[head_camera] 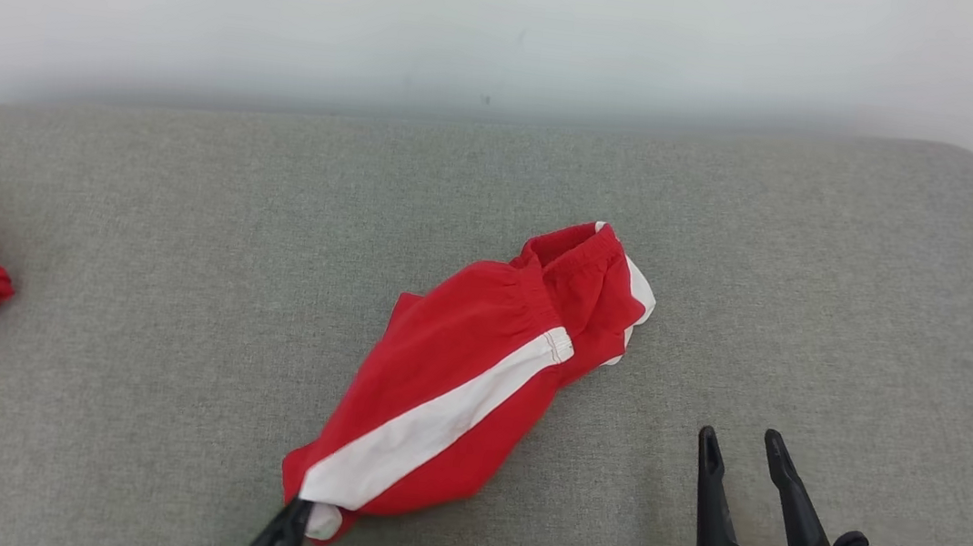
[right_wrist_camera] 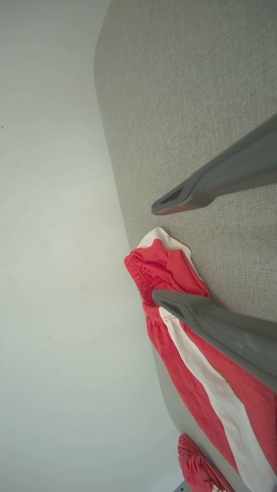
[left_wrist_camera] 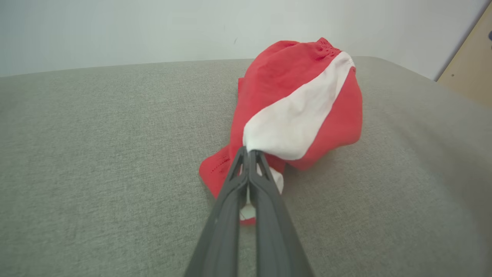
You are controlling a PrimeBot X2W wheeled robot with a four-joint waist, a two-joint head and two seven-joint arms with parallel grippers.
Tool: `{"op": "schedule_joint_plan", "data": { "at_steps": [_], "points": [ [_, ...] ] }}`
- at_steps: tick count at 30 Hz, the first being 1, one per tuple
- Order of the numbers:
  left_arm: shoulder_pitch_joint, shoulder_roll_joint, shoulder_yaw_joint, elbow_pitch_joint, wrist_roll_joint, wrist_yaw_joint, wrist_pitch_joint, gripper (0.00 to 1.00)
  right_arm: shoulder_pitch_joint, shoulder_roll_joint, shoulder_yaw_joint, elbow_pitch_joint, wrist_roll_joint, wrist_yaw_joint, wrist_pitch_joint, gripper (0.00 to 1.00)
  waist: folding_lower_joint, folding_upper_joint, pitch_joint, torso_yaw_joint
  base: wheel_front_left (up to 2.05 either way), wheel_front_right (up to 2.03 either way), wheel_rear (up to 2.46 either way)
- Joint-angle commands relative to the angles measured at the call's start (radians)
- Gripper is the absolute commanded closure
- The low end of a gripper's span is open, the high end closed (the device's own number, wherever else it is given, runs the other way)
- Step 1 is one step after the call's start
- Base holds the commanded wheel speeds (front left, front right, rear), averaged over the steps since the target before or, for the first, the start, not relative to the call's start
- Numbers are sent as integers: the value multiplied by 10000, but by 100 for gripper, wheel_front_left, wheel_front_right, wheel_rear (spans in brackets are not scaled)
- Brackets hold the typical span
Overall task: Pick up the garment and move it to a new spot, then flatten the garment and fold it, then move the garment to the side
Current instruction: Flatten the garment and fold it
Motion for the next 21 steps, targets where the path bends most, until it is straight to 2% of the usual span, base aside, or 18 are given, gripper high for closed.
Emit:
{"op": "schedule_joint_plan", "data": {
  "at_steps": [1, 2, 3, 4, 5, 13, 21],
  "points": [
    [112, -42, -75, 74, -51, 24, -34, 100, 133, 2, -38, 18, -45, -22, -4, 0, 1, 0, -55, -31, 0, 0, 0],
    [120, -118, -123, 131, -89, 24, -34, 100, 145, 5, -55, 15, -74, -22, -5, 0, 1, 0, -77, -35, 0, 0, 0],
    [77, -190, -147, 67, -89, 24, -34, 74, 158, 5, -79, 16, -81, -22, -4, 0, 1, 0, -96, -31, 0, 0, 0],
    [17, -259, -113, -48, -85, 23, -34, 29, 168, 5, -109, 14, -92, -22, -5, 0, 1, 0, -116, -20, 0, 0, 0],
    [-30, -318, -56, -203, -95, 23, -34, 0, 184, 2, -144, 7, -111, -22, -4, 0, 1, 0, -133, -1, 0, 0, 0],
    [-9, -566, 1120, -2220, 77, 22, -34, 0, 307, 4, -276, -13, -170, -22, -4, 0, 1, 0, -291, 237, 0, 0, 0],
    [335, -955, 2713, -2447, 551, 81, -34, 0, 321, 4, -236, 16, -201, -22, -4, 0, 1, 0, -411, 299, 0, 0, 0]
  ]
}}
